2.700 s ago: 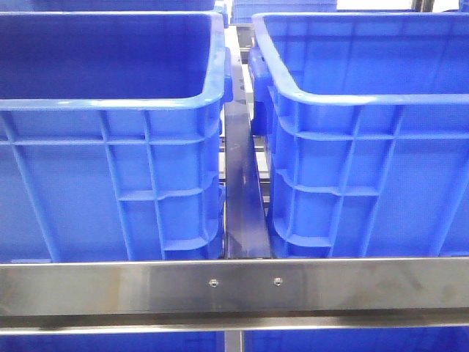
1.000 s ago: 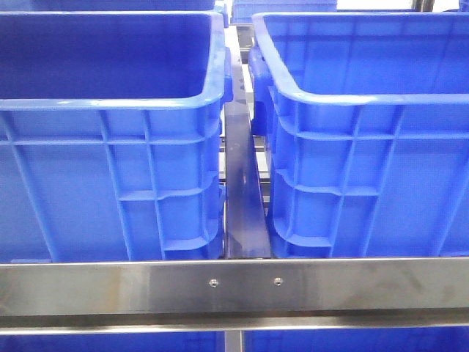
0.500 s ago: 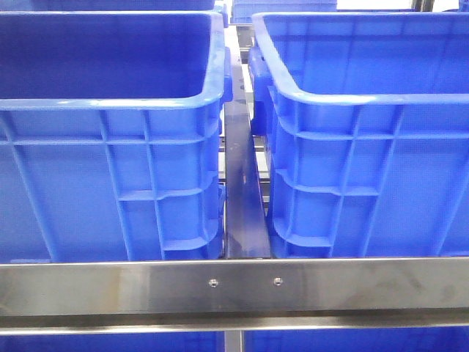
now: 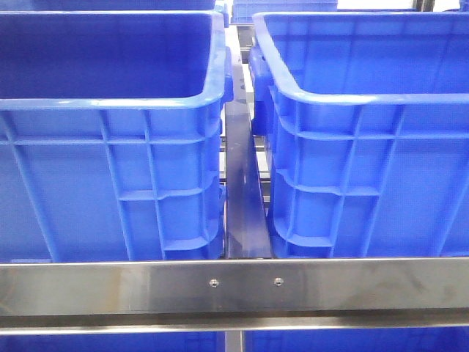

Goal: Pick red and yellow buttons and place in box
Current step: 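Lower the left gripper onto a red-capped button and close it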

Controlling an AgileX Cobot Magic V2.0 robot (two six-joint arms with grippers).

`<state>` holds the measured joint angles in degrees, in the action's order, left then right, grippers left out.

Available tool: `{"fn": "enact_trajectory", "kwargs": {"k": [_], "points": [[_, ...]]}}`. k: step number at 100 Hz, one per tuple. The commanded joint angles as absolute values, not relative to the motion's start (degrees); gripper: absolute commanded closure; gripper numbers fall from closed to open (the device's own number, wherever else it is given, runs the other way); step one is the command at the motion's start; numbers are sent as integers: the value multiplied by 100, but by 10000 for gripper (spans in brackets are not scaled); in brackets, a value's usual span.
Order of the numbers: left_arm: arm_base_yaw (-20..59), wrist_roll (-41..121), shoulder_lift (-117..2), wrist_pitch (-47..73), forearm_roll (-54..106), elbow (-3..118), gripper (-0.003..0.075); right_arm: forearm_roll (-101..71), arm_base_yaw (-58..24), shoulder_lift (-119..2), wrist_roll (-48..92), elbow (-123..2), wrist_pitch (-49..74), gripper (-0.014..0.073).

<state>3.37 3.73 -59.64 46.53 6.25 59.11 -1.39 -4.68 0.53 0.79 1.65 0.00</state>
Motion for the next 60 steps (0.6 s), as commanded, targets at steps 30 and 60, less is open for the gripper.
{"fn": "enact_trajectory", "kwargs": {"k": [30, 60], "points": [[1658, -498, -7714, 4373, -436, 7099, 155, -93, -469, 183, 76, 155, -466, 662], [1683, -527, -9018, 4506, -414, 8013, 155, -93, -469, 183, 76, 155, -466, 662]]}}
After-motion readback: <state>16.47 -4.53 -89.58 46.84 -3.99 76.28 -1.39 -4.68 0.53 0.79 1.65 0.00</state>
